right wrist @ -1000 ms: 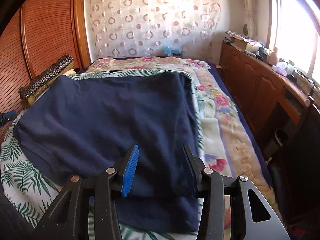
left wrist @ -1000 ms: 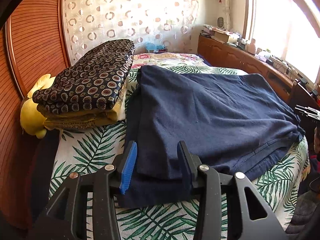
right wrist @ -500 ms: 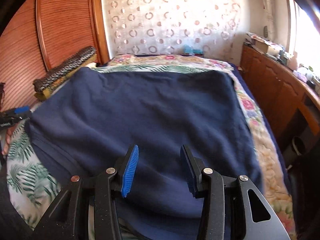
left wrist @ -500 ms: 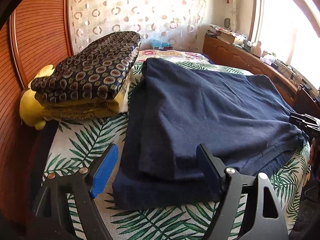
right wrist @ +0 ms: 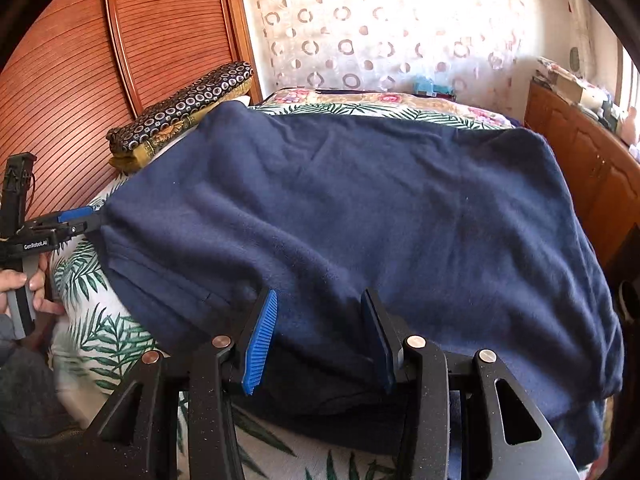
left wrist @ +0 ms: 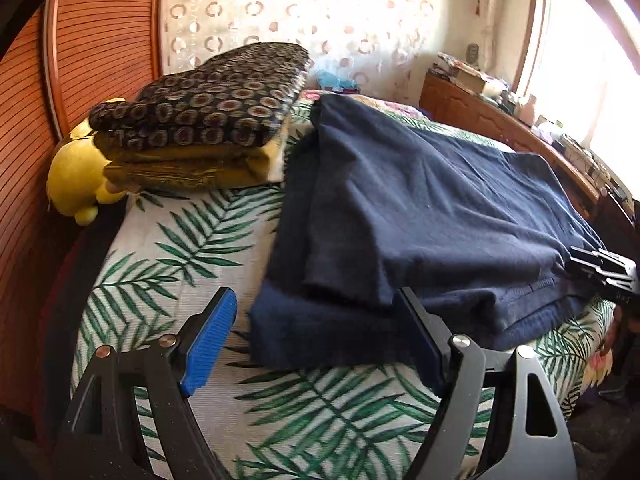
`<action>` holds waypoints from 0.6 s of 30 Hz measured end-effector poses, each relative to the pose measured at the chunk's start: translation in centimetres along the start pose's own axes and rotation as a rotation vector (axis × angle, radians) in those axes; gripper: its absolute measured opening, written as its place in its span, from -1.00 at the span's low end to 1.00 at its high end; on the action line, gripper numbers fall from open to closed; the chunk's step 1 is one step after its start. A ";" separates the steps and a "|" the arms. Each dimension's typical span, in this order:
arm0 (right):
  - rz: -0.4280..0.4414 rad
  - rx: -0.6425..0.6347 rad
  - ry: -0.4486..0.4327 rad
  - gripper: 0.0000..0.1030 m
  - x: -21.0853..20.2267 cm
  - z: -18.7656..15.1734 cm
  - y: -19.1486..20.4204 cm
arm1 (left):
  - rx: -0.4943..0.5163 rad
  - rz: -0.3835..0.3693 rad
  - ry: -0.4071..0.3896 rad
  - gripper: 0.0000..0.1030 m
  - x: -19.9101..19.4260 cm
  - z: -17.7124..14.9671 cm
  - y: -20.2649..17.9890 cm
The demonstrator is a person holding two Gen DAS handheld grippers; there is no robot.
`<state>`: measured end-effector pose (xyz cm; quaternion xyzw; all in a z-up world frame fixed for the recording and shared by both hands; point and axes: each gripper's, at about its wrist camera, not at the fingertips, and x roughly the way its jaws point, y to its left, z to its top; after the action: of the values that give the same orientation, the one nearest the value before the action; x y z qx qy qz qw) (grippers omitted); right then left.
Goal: Fold small clothes
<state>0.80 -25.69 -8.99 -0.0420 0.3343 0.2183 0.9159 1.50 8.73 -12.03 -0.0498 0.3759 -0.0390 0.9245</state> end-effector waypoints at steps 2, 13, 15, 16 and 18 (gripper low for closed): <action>0.003 0.006 -0.011 -0.11 -0.2 0.0 -0.1 | 0.002 0.027 -0.024 0.57 -0.2 0.1 0.4; 0.041 0.056 -0.088 -0.09 -1.1 -2.3 0.1 | -0.079 0.137 -0.065 0.56 0.4 -0.3 4.3; 0.039 0.050 -0.099 -0.09 -1.1 -2.6 0.2 | -0.101 0.145 -0.082 0.55 0.4 -0.4 5.2; 0.035 0.045 -0.102 -0.09 -1.1 -2.7 0.2 | -0.107 0.152 -0.081 0.52 0.4 -0.4 5.4; 0.026 0.038 -0.102 -0.09 -0.9 -2.7 0.5 | -0.115 0.154 -0.082 0.50 0.4 -0.6 5.9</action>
<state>-1.68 -26.21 -10.47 -0.0090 0.2919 0.2254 0.9295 1.60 14.46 -13.45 -0.0750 0.3419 0.0560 0.9350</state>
